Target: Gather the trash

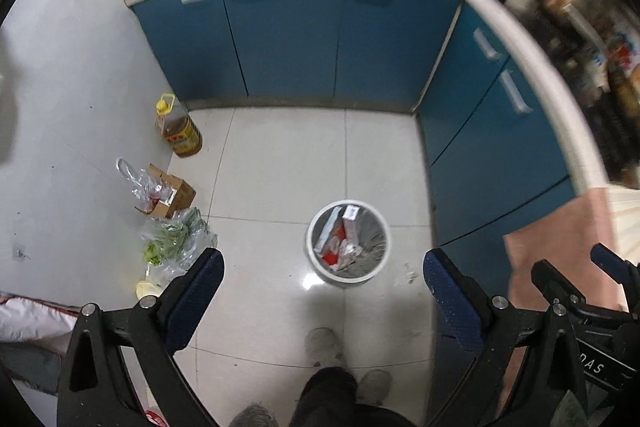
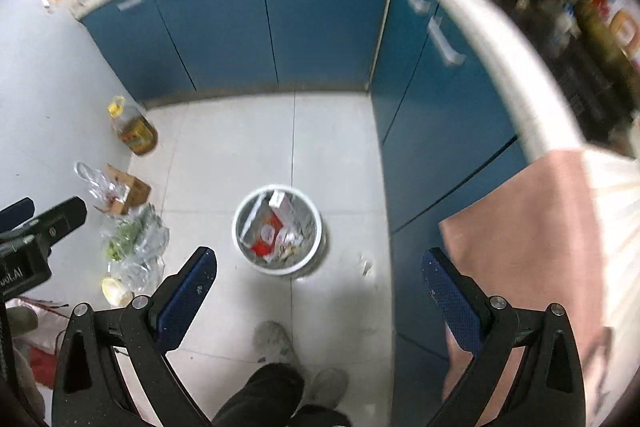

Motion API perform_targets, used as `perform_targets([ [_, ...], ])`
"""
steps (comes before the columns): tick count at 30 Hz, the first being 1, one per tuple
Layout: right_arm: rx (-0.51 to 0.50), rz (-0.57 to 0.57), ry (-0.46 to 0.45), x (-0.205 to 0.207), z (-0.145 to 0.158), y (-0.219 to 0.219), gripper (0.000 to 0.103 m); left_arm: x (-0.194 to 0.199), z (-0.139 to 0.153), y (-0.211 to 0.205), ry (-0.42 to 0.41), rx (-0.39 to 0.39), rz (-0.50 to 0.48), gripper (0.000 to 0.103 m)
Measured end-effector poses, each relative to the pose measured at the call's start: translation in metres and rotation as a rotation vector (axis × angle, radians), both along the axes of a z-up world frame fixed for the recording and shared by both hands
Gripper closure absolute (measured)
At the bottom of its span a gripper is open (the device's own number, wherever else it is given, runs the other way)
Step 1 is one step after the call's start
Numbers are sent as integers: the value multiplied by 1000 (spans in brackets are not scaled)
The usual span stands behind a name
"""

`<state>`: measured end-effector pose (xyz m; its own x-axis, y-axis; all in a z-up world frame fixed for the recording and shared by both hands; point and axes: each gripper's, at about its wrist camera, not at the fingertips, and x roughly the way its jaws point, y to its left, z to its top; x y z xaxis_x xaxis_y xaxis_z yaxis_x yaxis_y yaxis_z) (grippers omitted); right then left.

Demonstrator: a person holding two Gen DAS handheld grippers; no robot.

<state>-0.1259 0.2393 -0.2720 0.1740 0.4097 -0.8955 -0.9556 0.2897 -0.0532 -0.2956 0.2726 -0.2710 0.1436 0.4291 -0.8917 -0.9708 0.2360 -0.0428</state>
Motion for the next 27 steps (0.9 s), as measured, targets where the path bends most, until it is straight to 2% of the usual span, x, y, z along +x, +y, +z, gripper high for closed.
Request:
perform_targets([
  [5, 88, 29, -5, -4, 81, -48, 0, 2, 67, -53, -34, 79, 9, 1],
  [8, 136, 34, 0, -7, 114, -74, 0, 1, 98, -82, -47, 118, 13, 1],
  [13, 201, 52, 62, -6, 170, -119, 0, -2, 141, -116, -75, 159, 16, 1],
  [22, 203, 145, 208, -10, 222, -158, 0, -22, 197, -145, -264, 85, -37, 1],
  [27, 194, 170, 249, -23, 240, -168, 0, -37, 212, -154, -307, 64, -48, 1],
])
